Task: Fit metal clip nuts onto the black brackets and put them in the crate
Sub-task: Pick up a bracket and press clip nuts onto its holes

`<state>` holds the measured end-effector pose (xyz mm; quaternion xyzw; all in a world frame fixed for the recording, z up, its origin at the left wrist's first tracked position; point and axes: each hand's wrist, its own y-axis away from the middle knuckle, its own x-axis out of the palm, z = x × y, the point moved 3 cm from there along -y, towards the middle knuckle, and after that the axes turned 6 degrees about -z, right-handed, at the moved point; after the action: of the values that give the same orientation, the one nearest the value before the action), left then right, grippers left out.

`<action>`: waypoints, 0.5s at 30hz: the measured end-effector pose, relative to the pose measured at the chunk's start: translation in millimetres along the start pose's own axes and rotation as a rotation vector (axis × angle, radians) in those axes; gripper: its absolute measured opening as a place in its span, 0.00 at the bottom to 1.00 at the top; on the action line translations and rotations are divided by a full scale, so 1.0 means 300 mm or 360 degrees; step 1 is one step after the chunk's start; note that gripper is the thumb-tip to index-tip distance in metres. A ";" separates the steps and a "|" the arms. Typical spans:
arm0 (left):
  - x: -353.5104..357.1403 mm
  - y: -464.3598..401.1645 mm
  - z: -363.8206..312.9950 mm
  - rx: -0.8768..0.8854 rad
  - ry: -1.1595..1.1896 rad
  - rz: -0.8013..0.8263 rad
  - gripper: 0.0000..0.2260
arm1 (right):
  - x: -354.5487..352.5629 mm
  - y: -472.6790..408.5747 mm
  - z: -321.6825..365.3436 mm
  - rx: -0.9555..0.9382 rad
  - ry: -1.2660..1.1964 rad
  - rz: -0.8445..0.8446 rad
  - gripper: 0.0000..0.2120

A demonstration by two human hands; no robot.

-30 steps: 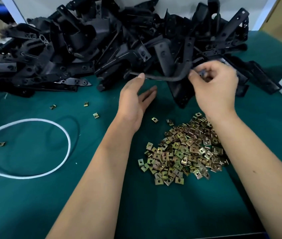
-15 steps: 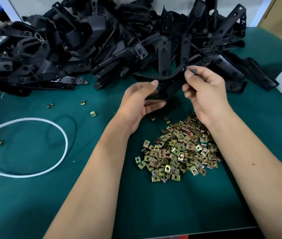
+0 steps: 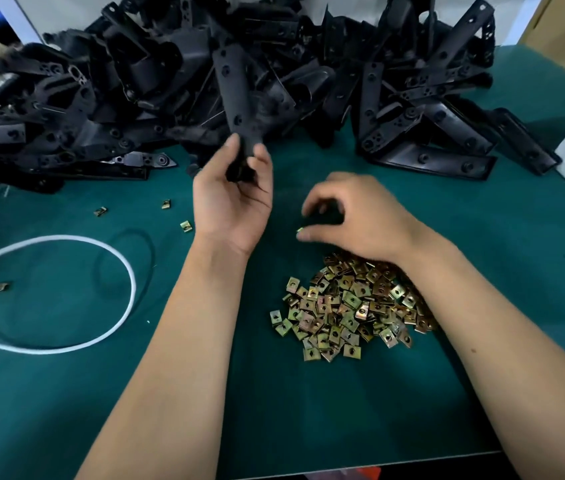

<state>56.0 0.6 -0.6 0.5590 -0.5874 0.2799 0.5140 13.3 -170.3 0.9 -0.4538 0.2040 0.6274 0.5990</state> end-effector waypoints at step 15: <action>-0.015 -0.016 0.068 0.0012 -0.0708 -0.0126 0.06 | -0.003 -0.007 -0.023 0.0505 -0.1175 -0.0504 0.06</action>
<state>53.8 -17.4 -12.2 0.6314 -0.6629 0.1316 0.3804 17.3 -176.0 -1.4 -0.1269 -0.0022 0.6090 0.7829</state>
